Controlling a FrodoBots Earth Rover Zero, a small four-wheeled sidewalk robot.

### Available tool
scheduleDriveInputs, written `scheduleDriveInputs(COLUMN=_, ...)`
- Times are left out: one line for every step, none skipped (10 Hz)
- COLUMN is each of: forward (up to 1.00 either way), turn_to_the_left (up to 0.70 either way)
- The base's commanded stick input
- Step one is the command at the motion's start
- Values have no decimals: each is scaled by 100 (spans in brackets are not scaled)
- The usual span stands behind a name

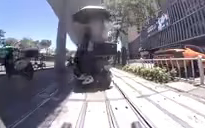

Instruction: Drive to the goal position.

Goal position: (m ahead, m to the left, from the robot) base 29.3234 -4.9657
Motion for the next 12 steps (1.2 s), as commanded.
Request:
scheduleDriveInputs(forward=45, turn_to_the_left=-27)
scheduleDriveInputs(forward=70, turn_to_the_left=-14)
scheduleDriveInputs(forward=70, turn_to_the_left=-8)
scheduleDriveInputs(forward=70, turn_to_the_left=0)
scheduleDriveInputs(forward=70, turn_to_the_left=0)
scheduleDriveInputs(forward=70, turn_to_the_left=0)
scheduleDriveInputs(forward=70, turn_to_the_left=0)
scheduleDriveInputs(forward=70, turn_to_the_left=0)
scheduleDriveInputs(forward=70, turn_to_the_left=0)
scheduleDriveInputs(forward=70, turn_to_the_left=0)
scheduleDriveInputs(forward=70, turn_to_the_left=0)
scheduleDriveInputs(forward=70, turn_to_the_left=0)
